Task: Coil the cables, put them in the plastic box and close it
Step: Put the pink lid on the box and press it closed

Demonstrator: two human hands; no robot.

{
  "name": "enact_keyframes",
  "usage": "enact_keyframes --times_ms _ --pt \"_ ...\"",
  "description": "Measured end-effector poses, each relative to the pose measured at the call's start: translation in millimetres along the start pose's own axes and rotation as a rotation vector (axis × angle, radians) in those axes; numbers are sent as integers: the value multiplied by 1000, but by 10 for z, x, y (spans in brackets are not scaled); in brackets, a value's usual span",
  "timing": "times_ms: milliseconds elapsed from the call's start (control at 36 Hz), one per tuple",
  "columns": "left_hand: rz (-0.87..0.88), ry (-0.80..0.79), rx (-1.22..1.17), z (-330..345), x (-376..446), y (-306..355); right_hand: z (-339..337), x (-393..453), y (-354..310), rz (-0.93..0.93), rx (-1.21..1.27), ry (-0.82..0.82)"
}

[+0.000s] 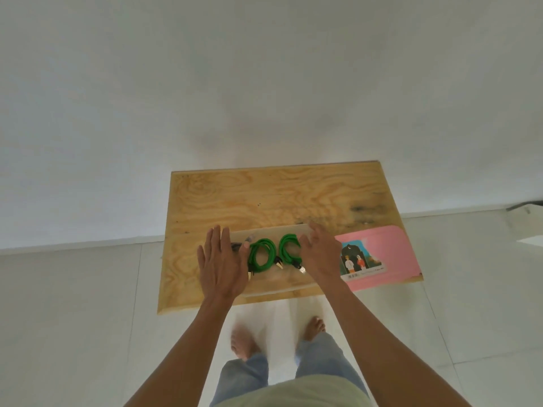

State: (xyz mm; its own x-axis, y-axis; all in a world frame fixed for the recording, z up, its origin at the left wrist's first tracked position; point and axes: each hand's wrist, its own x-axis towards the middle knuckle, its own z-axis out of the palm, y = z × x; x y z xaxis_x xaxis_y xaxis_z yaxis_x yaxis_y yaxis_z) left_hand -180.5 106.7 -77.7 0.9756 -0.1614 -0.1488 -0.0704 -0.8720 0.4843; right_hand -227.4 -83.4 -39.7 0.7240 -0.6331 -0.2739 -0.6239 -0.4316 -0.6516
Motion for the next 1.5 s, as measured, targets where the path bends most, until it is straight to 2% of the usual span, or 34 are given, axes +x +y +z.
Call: enact_keyframes --times_ms 167,333,583,694,917,1056,1222,1361,1500 --pt "42 119 -102 -82 17 360 -362 50 -38 -84 157 27" --pt "111 141 -167 123 32 1066 -869 299 271 -85 226 17" --pt "163 21 -176 904 -191 2294 -1751 848 1266 -3 121 23" --pt "75 -65 -125 1349 -336 2570 -1877 1095 1746 55 46 -43" --pt "-82 -210 69 1780 -454 2584 -1754 1234 2175 44 -147 -201" --pt "7 -359 216 2023 -391 2520 -1614 1280 2314 27 -250 -249" --pt "58 -233 210 2250 -306 2602 -1525 1438 2507 -25 -365 -264" --pt "-200 -148 239 2314 -313 2631 -1539 1552 2646 -26 -315 -239" --pt "-357 -135 64 2380 -257 2644 -1513 1573 2661 90 -202 -203"
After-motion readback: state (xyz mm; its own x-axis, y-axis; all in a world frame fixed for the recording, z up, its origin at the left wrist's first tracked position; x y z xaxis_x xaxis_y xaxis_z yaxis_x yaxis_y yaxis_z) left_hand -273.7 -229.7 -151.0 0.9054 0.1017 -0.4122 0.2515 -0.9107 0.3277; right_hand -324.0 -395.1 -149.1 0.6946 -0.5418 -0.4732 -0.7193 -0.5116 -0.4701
